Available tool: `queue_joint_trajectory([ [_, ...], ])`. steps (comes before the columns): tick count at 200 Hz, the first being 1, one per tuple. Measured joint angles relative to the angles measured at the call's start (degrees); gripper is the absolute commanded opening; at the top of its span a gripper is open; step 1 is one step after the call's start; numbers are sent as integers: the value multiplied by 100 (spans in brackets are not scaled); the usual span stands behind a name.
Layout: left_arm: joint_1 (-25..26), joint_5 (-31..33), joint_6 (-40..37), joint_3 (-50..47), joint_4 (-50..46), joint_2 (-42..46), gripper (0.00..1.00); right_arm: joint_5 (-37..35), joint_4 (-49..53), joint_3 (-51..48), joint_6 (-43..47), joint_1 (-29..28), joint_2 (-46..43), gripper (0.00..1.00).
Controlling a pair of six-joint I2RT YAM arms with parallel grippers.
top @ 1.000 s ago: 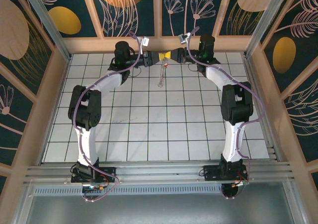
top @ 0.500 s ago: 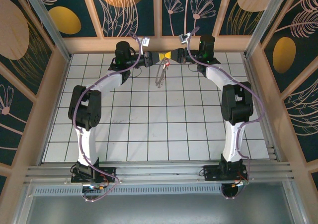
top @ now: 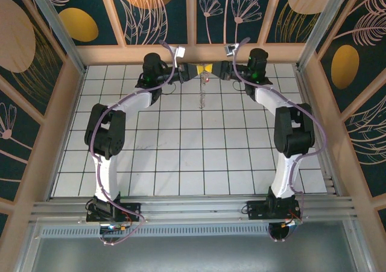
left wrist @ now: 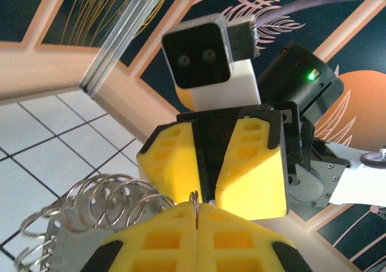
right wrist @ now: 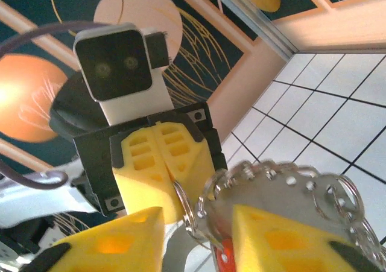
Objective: Put the keys on the keyring
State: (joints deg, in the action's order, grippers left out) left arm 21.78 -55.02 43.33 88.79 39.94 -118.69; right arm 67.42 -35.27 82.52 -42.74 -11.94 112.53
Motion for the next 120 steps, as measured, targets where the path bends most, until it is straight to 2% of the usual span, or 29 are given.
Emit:
queue_joint_trajectory([
  [46, -2, -4, 160, -13, 457, -9, 0, -487, -1163, -1040, -566, 380, -452, 45],
  [70, -2, -4, 271, -173, 752, -9, 0, -846, -1506, -1663, -560, 498, -752, 46],
  [120, 0, -2, 662, -820, 1294, 46, 0, -1497, -1458, -2341, 450, 101, -1119, 50],
])
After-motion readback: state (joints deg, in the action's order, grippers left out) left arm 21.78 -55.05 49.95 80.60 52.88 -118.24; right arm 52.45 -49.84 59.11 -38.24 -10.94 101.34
